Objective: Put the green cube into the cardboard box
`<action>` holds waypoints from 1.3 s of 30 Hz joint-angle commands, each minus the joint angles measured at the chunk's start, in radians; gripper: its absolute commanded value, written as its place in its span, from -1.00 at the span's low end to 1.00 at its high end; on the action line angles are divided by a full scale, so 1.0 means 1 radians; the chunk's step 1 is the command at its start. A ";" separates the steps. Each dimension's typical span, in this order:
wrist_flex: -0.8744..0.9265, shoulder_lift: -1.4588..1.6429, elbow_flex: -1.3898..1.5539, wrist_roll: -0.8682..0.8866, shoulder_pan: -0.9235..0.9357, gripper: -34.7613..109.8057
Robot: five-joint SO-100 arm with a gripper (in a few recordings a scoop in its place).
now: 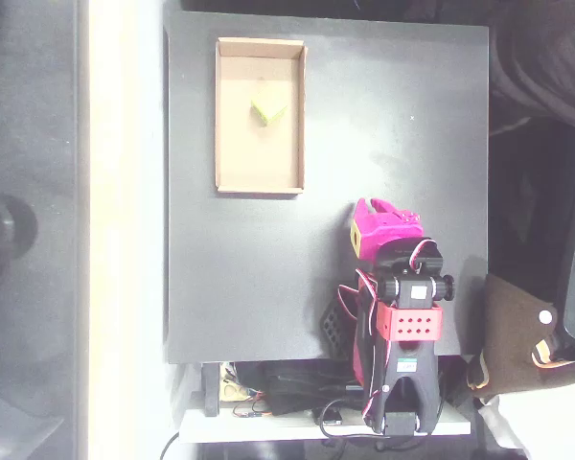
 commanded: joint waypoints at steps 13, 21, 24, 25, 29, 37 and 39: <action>0.114 0.008 0.009 0.014 -0.003 -0.46; 0.114 0.012 0.009 0.009 -0.003 -0.45; 0.114 0.012 0.009 0.008 -0.003 -0.45; 0.114 0.012 0.009 0.008 -0.003 -0.45; 0.114 0.012 0.009 0.008 -0.003 -0.45; 0.114 0.012 0.009 0.008 -0.003 -0.45; 0.114 0.012 0.009 0.008 -0.003 -0.45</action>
